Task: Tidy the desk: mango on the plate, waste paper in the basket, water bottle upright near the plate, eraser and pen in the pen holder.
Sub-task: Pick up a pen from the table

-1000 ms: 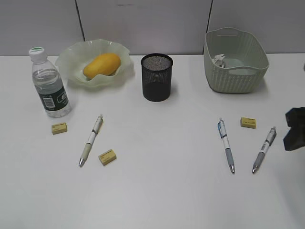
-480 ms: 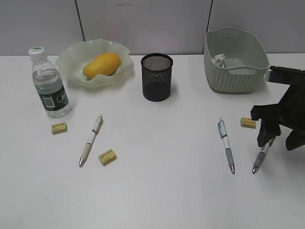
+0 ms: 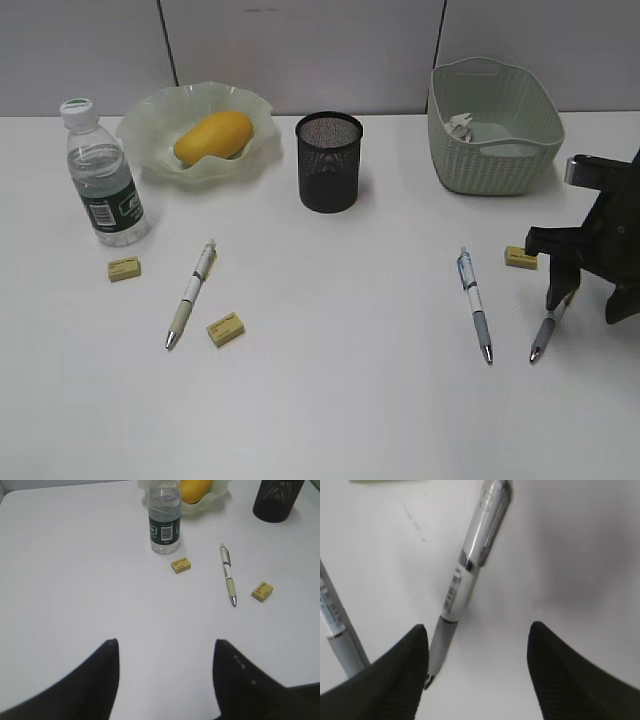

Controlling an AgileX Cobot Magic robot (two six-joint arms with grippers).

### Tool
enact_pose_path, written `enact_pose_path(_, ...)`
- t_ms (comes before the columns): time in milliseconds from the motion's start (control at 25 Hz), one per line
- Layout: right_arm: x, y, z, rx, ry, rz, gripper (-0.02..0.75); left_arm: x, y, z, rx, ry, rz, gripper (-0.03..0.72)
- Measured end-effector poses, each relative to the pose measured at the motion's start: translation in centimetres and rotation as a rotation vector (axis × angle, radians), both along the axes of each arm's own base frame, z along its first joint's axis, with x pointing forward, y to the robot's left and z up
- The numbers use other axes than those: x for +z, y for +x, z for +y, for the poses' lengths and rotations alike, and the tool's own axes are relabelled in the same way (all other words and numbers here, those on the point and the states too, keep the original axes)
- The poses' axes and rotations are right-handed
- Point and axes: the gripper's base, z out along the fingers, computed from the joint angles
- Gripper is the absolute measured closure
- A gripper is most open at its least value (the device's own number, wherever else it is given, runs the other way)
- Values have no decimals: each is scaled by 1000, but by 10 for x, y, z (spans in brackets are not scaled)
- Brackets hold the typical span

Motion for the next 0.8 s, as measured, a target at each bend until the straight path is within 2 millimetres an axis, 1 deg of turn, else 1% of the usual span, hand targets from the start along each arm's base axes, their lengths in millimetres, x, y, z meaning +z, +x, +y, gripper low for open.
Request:
enact_pose_path(440,-24,9,0,-129,-4,7,245,0,0,0,0,0,0,239)
enact_pose_path(520,-25,10,0,-141,-1,-1,261,0,0,0,0,0,0,239)
enact_pose_path(720,-26,13,1,-179,13,-34,358,0,0,0,0,0,0,239)
enact_pose_path(800,-26,14,1,-186,17,-41,371,0,0,0,0,0,0,239)
